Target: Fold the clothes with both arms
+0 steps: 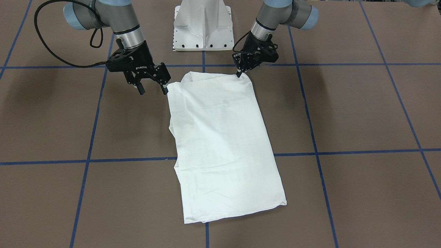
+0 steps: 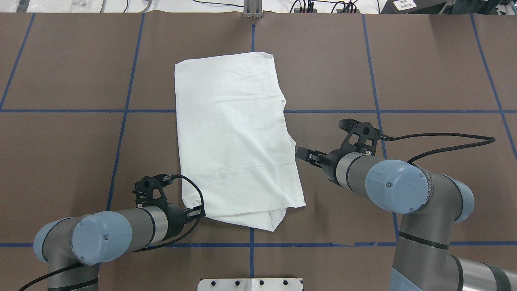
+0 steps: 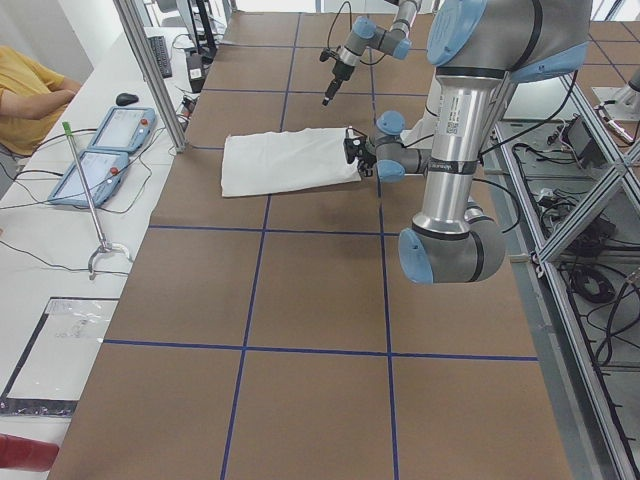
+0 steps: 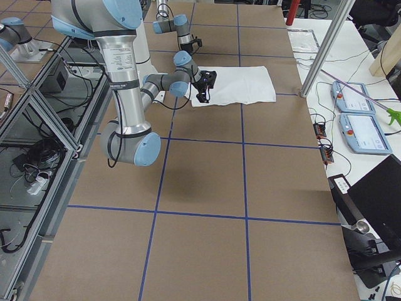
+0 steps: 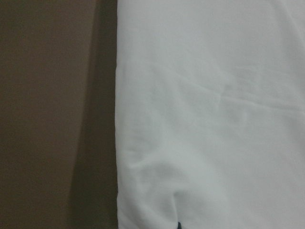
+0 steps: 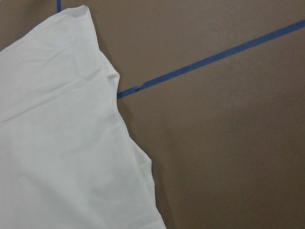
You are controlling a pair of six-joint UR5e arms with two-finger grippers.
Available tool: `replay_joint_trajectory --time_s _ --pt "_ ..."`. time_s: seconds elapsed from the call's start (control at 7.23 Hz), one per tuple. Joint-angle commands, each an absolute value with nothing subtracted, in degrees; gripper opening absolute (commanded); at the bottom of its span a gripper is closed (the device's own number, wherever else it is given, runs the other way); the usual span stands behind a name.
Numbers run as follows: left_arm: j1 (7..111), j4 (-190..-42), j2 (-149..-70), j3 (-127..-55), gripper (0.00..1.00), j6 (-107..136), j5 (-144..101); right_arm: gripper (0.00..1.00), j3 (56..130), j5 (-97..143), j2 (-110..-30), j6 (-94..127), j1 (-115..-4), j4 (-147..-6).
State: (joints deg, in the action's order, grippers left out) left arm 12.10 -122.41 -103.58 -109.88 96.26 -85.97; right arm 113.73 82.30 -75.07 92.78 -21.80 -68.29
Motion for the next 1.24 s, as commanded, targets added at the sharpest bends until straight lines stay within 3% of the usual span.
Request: replay_joint_trajectory --time_s 0.0,0.28,1.11 --pt "12.22 -122.34 -103.27 -109.95 0.7 96.24 -85.87 1.0 113.73 82.27 -75.06 92.81 -21.8 -68.29" --pt "13.01 -122.26 -103.01 -109.86 0.75 96.24 -85.87 1.0 113.73 82.27 -74.97 92.81 -21.8 -68.29" --pt "14.06 -121.99 -102.22 -109.87 0.75 92.37 -86.22 1.0 113.73 82.27 -74.97 92.9 -21.8 -68.29"
